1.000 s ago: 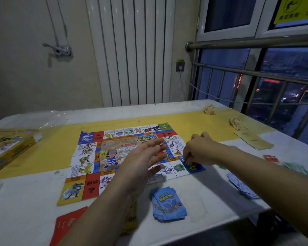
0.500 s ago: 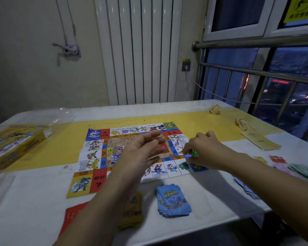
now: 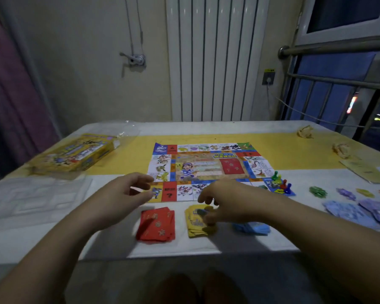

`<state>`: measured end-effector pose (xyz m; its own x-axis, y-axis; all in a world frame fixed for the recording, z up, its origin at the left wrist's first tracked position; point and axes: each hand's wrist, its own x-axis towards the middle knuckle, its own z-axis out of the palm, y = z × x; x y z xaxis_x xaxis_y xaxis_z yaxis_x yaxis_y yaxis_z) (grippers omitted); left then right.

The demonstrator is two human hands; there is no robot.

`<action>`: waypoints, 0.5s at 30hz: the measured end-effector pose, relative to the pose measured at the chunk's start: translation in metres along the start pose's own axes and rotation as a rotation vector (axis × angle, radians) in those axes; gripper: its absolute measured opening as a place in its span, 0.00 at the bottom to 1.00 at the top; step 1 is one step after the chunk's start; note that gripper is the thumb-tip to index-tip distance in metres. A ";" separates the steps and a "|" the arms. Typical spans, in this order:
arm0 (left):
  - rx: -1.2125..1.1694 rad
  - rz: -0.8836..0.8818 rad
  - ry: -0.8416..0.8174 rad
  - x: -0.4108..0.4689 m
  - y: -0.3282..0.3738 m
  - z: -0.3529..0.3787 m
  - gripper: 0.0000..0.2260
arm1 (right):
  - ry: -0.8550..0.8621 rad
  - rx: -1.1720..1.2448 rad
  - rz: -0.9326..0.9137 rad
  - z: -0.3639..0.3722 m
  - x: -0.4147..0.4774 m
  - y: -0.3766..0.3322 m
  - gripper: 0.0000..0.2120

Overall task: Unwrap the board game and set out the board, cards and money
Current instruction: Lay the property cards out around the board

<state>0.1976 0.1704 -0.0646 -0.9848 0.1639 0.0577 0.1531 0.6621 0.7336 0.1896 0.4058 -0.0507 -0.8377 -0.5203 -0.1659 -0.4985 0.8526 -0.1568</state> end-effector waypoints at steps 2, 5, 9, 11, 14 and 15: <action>0.117 -0.056 -0.065 -0.004 -0.010 -0.004 0.15 | -0.044 -0.011 0.029 0.003 0.006 -0.007 0.28; 0.272 -0.141 -0.203 -0.005 -0.014 -0.003 0.24 | -0.057 -0.021 0.013 0.000 0.013 -0.019 0.28; 0.488 -0.131 -0.284 0.000 -0.010 0.006 0.33 | -0.027 -0.033 -0.074 -0.008 0.027 -0.045 0.27; 0.550 -0.116 -0.320 0.004 -0.007 0.009 0.34 | -0.083 -0.055 -0.058 -0.003 0.040 -0.054 0.28; 0.602 -0.105 -0.370 0.009 -0.006 0.010 0.32 | -0.176 -0.114 -0.036 0.008 0.061 -0.061 0.26; 0.605 -0.109 -0.382 0.010 -0.006 0.010 0.32 | -0.199 -0.132 -0.039 0.010 0.066 -0.062 0.25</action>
<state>0.1877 0.1753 -0.0745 -0.9164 0.2450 -0.3166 0.1833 0.9599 0.2121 0.1677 0.3184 -0.0616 -0.7633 -0.5409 -0.3534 -0.5652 0.8240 -0.0405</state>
